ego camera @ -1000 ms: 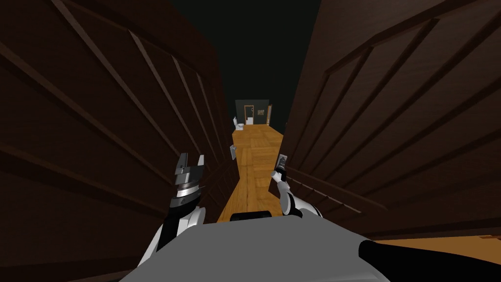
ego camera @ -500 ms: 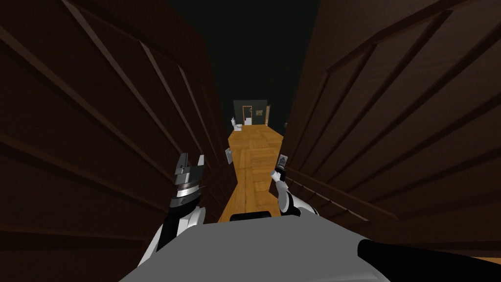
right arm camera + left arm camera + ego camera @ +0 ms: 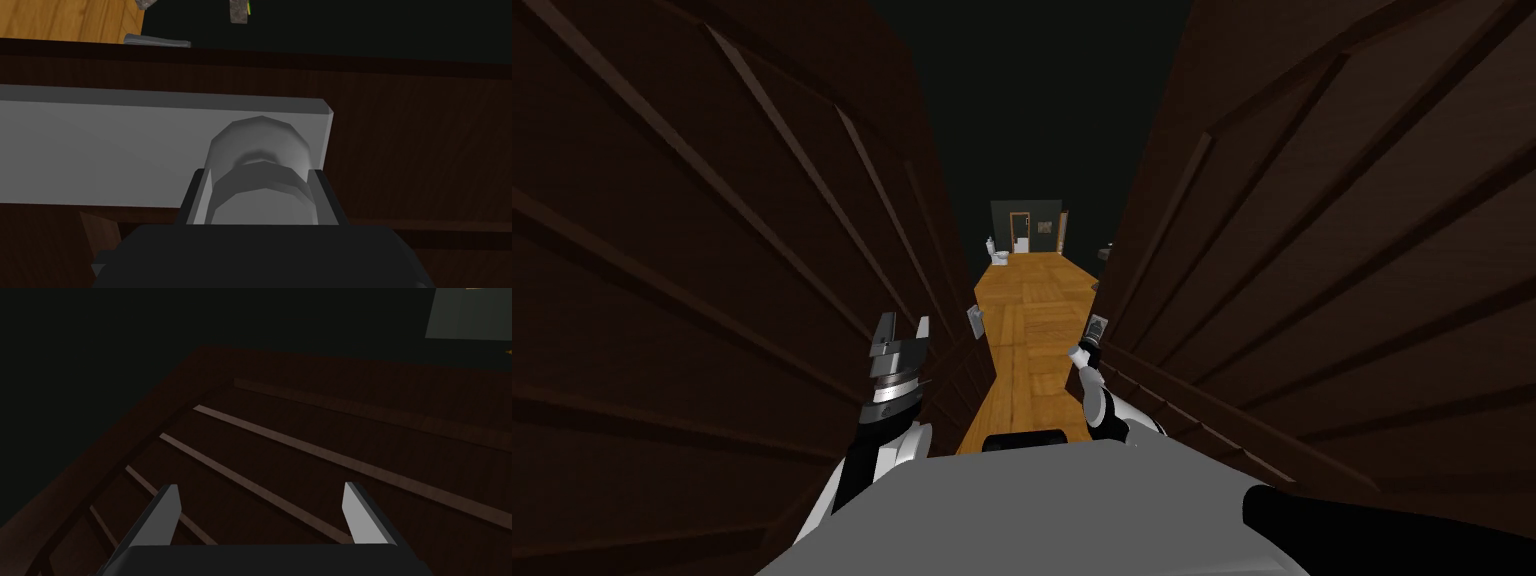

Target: Push the door open

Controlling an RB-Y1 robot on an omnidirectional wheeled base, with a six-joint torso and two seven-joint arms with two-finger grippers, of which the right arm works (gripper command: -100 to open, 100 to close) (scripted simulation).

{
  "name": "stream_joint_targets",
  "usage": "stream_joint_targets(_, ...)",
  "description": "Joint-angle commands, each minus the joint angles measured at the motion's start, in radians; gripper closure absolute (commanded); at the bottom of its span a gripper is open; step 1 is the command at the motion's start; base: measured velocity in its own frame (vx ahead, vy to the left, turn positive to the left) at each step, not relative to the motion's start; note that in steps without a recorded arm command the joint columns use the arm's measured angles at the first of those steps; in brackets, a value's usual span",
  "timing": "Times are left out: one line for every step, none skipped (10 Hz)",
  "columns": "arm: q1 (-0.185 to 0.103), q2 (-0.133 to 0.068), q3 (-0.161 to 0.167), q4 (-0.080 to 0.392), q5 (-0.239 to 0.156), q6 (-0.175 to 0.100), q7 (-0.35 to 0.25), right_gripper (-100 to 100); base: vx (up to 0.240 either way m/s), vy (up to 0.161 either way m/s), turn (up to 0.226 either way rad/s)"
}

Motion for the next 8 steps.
stream_joint_targets(-0.005,-0.024,-0.012,0.018,-0.008,-0.034,0.003,100,0.064,-0.042,0.021)
stream_joint_targets(-0.009,-0.027,-0.020,0.023,-0.014,-0.044,0.011,100,0.075,-0.045,0.034)
stream_joint_targets(-0.016,-0.030,-0.036,0.032,-0.026,-0.065,0.027,100,0.124,-0.036,0.040)
stream_joint_targets(-0.020,-0.029,-0.045,0.036,-0.032,-0.076,0.036,100,0.136,-0.055,-0.003)
stream_joint_targets(-0.020,-0.029,-0.045,0.036,-0.032,-0.076,0.036,100,0.082,-0.065,-0.007)
stream_joint_targets(-0.024,-0.027,-0.053,0.041,-0.038,-0.087,0.044,100,0.053,-0.062,0.016)
stream_joint_targets(-0.031,-0.020,-0.068,0.049,-0.049,-0.107,0.059,100,0.093,-0.074,0.026)
stream_joint_targets(-0.031,-0.020,-0.068,0.049,-0.049,-0.107,0.059,100,0.096,-0.059,0.007)
